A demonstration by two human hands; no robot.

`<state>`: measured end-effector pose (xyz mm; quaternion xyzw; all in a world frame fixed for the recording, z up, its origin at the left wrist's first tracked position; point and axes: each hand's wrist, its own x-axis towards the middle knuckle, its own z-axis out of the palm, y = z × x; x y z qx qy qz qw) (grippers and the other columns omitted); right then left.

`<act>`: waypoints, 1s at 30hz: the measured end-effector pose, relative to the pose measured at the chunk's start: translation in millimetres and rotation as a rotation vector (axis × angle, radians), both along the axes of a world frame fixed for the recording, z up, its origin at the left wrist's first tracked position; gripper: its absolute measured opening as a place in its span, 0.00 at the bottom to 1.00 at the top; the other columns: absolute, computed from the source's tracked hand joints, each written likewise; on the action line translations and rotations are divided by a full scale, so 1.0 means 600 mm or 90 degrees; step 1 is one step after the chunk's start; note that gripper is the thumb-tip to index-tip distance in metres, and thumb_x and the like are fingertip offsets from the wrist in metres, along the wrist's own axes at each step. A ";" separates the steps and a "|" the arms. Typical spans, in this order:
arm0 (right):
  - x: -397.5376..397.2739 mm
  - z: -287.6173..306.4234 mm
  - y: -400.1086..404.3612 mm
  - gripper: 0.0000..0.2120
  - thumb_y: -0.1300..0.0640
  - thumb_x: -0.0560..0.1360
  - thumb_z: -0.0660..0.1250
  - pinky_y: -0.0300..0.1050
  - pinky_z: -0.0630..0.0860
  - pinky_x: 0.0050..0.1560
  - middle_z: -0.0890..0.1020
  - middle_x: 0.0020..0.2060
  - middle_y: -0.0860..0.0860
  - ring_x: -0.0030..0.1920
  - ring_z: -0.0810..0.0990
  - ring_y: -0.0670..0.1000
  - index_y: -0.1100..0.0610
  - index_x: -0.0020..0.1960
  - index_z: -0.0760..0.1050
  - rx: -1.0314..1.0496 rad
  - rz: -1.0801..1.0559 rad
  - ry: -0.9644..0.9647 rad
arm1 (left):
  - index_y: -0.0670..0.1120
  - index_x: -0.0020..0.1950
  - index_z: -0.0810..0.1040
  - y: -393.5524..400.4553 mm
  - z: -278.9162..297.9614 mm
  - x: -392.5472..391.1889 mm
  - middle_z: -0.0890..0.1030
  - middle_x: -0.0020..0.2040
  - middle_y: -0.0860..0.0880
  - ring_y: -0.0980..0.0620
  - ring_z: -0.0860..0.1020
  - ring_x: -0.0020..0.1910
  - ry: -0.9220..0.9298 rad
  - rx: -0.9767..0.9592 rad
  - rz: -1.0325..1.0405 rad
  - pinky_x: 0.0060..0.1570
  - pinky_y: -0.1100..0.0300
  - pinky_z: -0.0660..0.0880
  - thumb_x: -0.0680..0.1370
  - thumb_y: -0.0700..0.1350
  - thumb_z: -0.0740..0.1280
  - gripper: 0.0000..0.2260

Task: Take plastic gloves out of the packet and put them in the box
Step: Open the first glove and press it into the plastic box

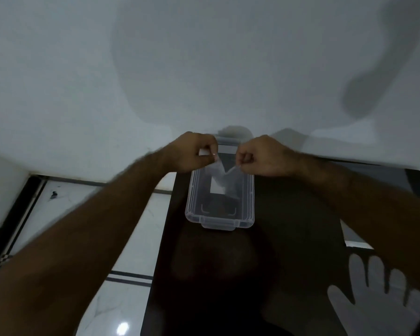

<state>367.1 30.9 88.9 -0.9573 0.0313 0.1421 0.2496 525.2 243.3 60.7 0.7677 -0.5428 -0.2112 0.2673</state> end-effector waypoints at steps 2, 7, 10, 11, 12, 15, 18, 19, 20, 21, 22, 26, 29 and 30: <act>-0.015 -0.015 0.008 0.03 0.57 0.76 0.73 0.40 0.78 0.46 0.84 0.42 0.44 0.42 0.82 0.42 0.52 0.50 0.84 -0.020 0.062 0.047 | 0.45 0.54 0.85 0.007 -0.008 -0.006 0.85 0.51 0.52 0.55 0.83 0.50 0.012 0.048 -0.057 0.49 0.66 0.79 0.80 0.43 0.75 0.04; -0.005 -0.030 0.002 0.04 0.58 0.77 0.73 0.40 0.75 0.47 0.81 0.41 0.42 0.42 0.79 0.40 0.55 0.52 0.85 -0.008 0.035 0.052 | 0.45 0.54 0.84 0.001 -0.010 -0.005 0.84 0.50 0.50 0.52 0.82 0.49 -0.010 0.065 -0.045 0.50 0.63 0.77 0.82 0.43 0.73 0.03; 0.046 -0.007 -0.029 0.07 0.60 0.77 0.73 0.41 0.76 0.51 0.82 0.44 0.45 0.45 0.80 0.46 0.56 0.54 0.86 -0.036 -0.050 -0.028 | 0.45 0.53 0.83 -0.031 0.020 0.034 0.86 0.51 0.48 0.47 0.84 0.51 -0.073 0.023 0.043 0.55 0.50 0.81 0.82 0.45 0.71 0.05; 0.062 0.007 -0.039 0.07 0.61 0.77 0.73 0.38 0.74 0.50 0.83 0.45 0.47 0.47 0.80 0.47 0.57 0.54 0.86 -0.039 -0.079 -0.054 | 0.44 0.53 0.83 -0.041 0.035 0.048 0.86 0.51 0.47 0.46 0.84 0.52 -0.095 0.012 0.074 0.56 0.48 0.81 0.82 0.45 0.70 0.06; 0.077 0.023 -0.047 0.07 0.62 0.76 0.72 0.36 0.72 0.49 0.84 0.46 0.49 0.48 0.81 0.48 0.59 0.54 0.86 -0.043 -0.101 -0.085 | 0.43 0.54 0.83 -0.051 0.052 0.060 0.86 0.52 0.47 0.45 0.84 0.52 -0.112 -0.006 0.102 0.56 0.49 0.81 0.82 0.45 0.70 0.06; 0.096 0.077 -0.063 0.07 0.62 0.75 0.72 0.38 0.72 0.50 0.86 0.44 0.52 0.47 0.83 0.51 0.60 0.51 0.87 -0.066 -0.138 -0.198 | 0.42 0.55 0.81 -0.067 0.097 0.086 0.85 0.52 0.50 0.48 0.83 0.51 -0.139 -0.109 0.156 0.52 0.59 0.77 0.83 0.46 0.70 0.07; 0.071 0.114 -0.063 0.06 0.60 0.75 0.73 0.41 0.76 0.48 0.84 0.40 0.49 0.42 0.83 0.49 0.57 0.50 0.86 -0.043 -0.143 -0.263 | 0.41 0.57 0.79 -0.054 0.125 0.075 0.86 0.53 0.50 0.55 0.82 0.49 -0.157 -0.200 0.139 0.51 0.62 0.76 0.85 0.48 0.68 0.10; 0.057 0.119 -0.060 0.06 0.59 0.74 0.73 0.40 0.76 0.46 0.85 0.40 0.49 0.41 0.83 0.49 0.56 0.50 0.86 -0.035 -0.131 -0.277 | 0.41 0.57 0.79 -0.044 0.129 0.065 0.86 0.53 0.49 0.54 0.83 0.49 -0.162 -0.211 0.103 0.52 0.59 0.78 0.85 0.48 0.67 0.10; 0.039 0.121 -0.054 0.06 0.59 0.74 0.73 0.39 0.75 0.44 0.85 0.40 0.49 0.41 0.83 0.49 0.56 0.50 0.86 -0.028 -0.116 -0.287 | 0.42 0.57 0.79 -0.034 0.127 0.053 0.86 0.53 0.49 0.52 0.84 0.50 -0.168 -0.207 0.062 0.53 0.56 0.80 0.85 0.49 0.67 0.10; 0.022 0.117 -0.049 0.06 0.58 0.74 0.74 0.38 0.74 0.44 0.86 0.40 0.49 0.40 0.83 0.48 0.55 0.50 0.86 -0.021 -0.101 -0.288 | 0.43 0.57 0.79 -0.024 0.120 0.041 0.87 0.54 0.48 0.50 0.85 0.51 -0.176 -0.189 0.028 0.55 0.52 0.81 0.85 0.49 0.66 0.10; 0.004 0.110 -0.041 0.06 0.58 0.74 0.74 0.39 0.74 0.44 0.85 0.40 0.49 0.40 0.82 0.48 0.55 0.50 0.86 -0.022 -0.086 -0.280 | 0.44 0.57 0.80 -0.015 0.108 0.028 0.87 0.53 0.48 0.48 0.85 0.51 -0.188 -0.167 0.004 0.55 0.50 0.80 0.85 0.50 0.65 0.10; -0.049 0.043 -0.012 0.05 0.54 0.75 0.72 0.48 0.79 0.46 0.83 0.39 0.47 0.40 0.81 0.48 0.52 0.49 0.84 -0.047 -0.049 -0.206 | 0.46 0.58 0.81 0.012 0.040 -0.019 0.85 0.45 0.48 0.47 0.83 0.42 -0.253 -0.095 -0.040 0.56 0.45 0.78 0.84 0.51 0.64 0.12; -0.069 -0.024 0.006 0.03 0.53 0.75 0.70 0.50 0.79 0.43 0.81 0.37 0.46 0.38 0.78 0.47 0.51 0.46 0.82 -0.055 -0.017 -0.158 | 0.46 0.55 0.81 0.030 -0.013 -0.043 0.85 0.46 0.47 0.45 0.83 0.45 -0.283 -0.041 -0.069 0.56 0.46 0.77 0.81 0.49 0.65 0.09; -0.073 -0.043 0.013 0.03 0.54 0.76 0.69 0.49 0.78 0.43 0.81 0.37 0.47 0.38 0.78 0.48 0.52 0.45 0.82 -0.065 -0.001 -0.157 | 0.46 0.54 0.80 0.033 -0.029 -0.048 0.85 0.46 0.47 0.44 0.83 0.45 -0.288 -0.023 -0.075 0.56 0.47 0.77 0.80 0.49 0.65 0.08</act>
